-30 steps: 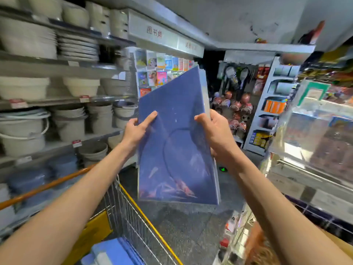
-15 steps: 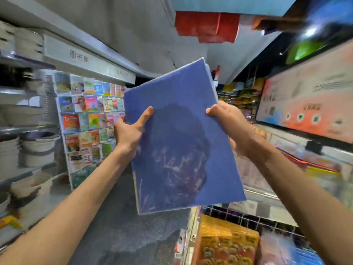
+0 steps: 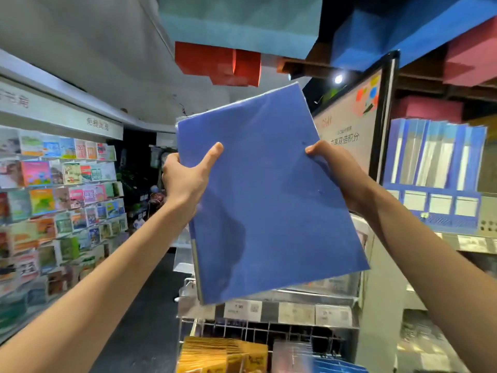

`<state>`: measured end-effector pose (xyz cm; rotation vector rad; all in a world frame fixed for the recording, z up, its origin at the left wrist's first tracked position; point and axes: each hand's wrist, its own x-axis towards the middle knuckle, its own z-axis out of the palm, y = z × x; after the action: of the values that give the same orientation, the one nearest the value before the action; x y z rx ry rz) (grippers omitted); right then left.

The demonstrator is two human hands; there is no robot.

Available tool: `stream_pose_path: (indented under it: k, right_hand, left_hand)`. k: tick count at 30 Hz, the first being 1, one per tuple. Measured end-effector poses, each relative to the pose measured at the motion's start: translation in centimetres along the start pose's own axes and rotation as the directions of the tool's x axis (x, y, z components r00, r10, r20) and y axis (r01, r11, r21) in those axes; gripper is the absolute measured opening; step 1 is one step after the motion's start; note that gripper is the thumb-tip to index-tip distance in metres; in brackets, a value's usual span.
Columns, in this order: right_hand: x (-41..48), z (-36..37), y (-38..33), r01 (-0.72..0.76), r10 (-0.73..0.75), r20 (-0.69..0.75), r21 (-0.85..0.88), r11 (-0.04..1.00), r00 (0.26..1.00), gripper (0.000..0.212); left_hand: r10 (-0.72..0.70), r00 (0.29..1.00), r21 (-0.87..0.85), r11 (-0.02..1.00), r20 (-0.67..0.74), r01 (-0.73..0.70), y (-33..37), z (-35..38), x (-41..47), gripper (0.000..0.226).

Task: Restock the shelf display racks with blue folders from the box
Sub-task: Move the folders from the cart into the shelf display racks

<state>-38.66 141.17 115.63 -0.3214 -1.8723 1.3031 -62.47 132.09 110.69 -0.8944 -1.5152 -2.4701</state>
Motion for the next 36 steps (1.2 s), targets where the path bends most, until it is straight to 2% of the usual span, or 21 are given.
stream_pose_path:
  k: [10,14,19,26,28,32,36]
  right_hand:
    - [0.4,-16.7,0.1,0.051,-0.061,-0.086,-0.107,0.993,0.994,0.022]
    - [0.5,-21.6,0.9,0.033,-0.047,-0.123,-0.11,0.993,0.991,0.024]
    - [0.3,-26.8,2.3,0.028,-0.058,-0.189,-0.158,0.987,0.98,0.021]
    - [-0.6,-32.3,4.2,-0.055,0.016,-0.248,-0.148,0.987,0.969,0.023]
    - [-0.7,-34.2,4.5,-0.04,0.016,-0.245,-0.094,0.995,0.97,0.03]
    - [-0.4,-38.0,5.2,0.022,-0.037,-0.268,-0.059,0.998,0.963,0.033]
    - [-0.3,-43.4,6.0,0.083,-0.091,-0.264,-0.042,0.996,0.96,0.026]
  left_hand:
    - [0.028,1.0,0.0,1.0,0.001,-0.028,0.5,15.6,-6.8,0.07]
    - [0.016,1.0,-0.001,1.0,0.015,-0.016,0.5,20.4,-8.7,0.071]
    - [0.049,0.997,0.036,0.998,0.052,-0.051,0.5,24.6,-10.8,0.059]
    - [0.132,0.973,0.037,0.989,0.188,-0.141,0.2,29.2,-13.2,0.042]
    - [0.162,0.964,0.051,0.983,0.21,-0.177,0.4,30.5,-13.9,0.04]
    - [0.251,0.932,0.065,0.959,0.262,-0.277,0.9,33.4,-15.2,0.038]
    - [0.32,0.898,0.18,0.906,0.3,-0.383,1.3,37.6,-17.4,0.045]
